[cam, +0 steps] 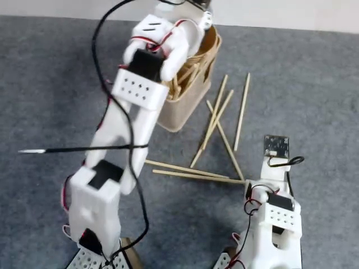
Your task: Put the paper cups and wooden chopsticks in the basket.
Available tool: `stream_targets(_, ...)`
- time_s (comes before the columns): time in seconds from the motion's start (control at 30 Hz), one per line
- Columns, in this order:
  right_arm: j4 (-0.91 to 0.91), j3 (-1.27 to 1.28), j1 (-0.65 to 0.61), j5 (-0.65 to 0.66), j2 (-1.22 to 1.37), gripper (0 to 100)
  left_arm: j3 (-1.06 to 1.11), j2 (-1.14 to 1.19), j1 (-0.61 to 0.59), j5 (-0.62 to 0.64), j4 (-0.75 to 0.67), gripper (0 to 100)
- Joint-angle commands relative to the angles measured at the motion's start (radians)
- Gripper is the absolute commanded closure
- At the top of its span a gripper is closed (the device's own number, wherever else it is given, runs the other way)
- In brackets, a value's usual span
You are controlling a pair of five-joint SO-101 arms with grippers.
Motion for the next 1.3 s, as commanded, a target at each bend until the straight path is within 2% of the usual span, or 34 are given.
stream_targets(0.0, -0.015, -0.004, -0.01, -0.003, -0.008, 89.7, -0.214, 0.12, 0.027, -0.018, -0.015, 99)
stream_targets(0.2, -0.015, 0.001, -0.01, -0.003, -0.008, 89.7, -0.392, 0.263, 0.064, -0.101, -0.012, 99)
stream_targets(0.4, -0.015, 0.001, -0.01, -0.002, -0.008, 89.7, -0.429, 0.226, 0.064, -0.104, -0.008, 99)
stream_targets(1.27, -0.016, 0.001, -0.01, -0.002, -0.008, 89.7, -0.423, 0.068, 0.068, -0.101, 0.011, 99)
